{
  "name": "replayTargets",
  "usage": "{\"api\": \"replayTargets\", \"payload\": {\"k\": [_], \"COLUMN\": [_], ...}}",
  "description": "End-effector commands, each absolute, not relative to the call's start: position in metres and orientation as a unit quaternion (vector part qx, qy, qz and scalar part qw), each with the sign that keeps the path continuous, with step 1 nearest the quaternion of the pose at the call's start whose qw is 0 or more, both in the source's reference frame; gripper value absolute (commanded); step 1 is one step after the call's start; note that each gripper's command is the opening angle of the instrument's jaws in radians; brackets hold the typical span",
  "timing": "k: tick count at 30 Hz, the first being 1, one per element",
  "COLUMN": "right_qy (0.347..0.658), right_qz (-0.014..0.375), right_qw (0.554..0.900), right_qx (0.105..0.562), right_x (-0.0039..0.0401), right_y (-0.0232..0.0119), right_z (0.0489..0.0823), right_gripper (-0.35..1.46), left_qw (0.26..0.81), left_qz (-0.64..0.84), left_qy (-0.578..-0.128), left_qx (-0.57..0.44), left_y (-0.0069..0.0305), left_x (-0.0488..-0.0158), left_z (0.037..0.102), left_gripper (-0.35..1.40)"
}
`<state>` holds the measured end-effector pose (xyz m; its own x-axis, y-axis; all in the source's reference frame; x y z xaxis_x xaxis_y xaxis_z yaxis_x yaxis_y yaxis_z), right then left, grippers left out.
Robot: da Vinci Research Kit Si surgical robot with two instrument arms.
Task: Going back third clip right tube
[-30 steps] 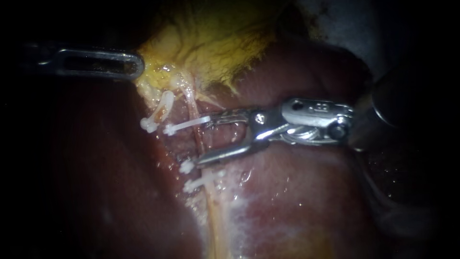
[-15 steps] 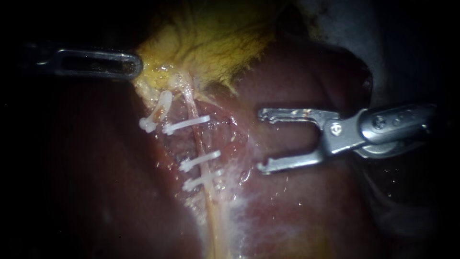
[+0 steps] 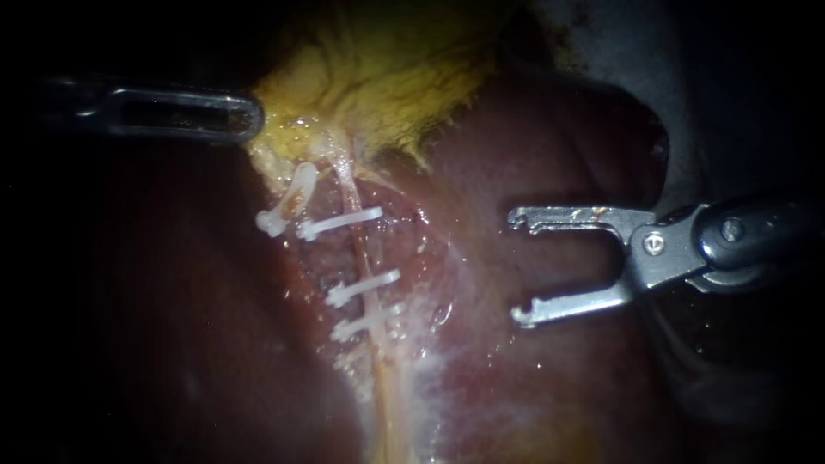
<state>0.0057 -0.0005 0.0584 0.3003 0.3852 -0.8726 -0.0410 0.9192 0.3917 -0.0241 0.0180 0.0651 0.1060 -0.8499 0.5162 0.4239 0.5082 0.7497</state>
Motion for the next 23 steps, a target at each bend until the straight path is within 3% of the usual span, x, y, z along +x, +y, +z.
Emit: {"api": "replayTargets", "payload": {"k": [1, 11, 23], "right_qy": [0.575, 0.575, 0.574], "right_qz": [0.134, 0.134, 0.132], "right_qw": [0.793, 0.793, 0.794], "right_qx": [0.150, 0.150, 0.152], "right_x": [0.0058, 0.0058, 0.0059], "right_y": [-0.0005, -0.0005, -0.0005], "right_z": [0.0584, 0.0584, 0.0584], "right_gripper": [0.60, 0.60, 0.60], "left_qw": [0.713, 0.714, 0.714], "left_qz": [-0.448, -0.440, -0.439], "left_qy": [-0.496, -0.501, -0.501], "left_qx": [0.211, 0.213, 0.215], "left_y": [0.0179, 0.0175, 0.0175], "left_x": [-0.0245, -0.0272, -0.0273], "left_z": [0.0655, 0.0692, 0.0693], "left_gripper": [-0.35, -0.35, -0.35]}}
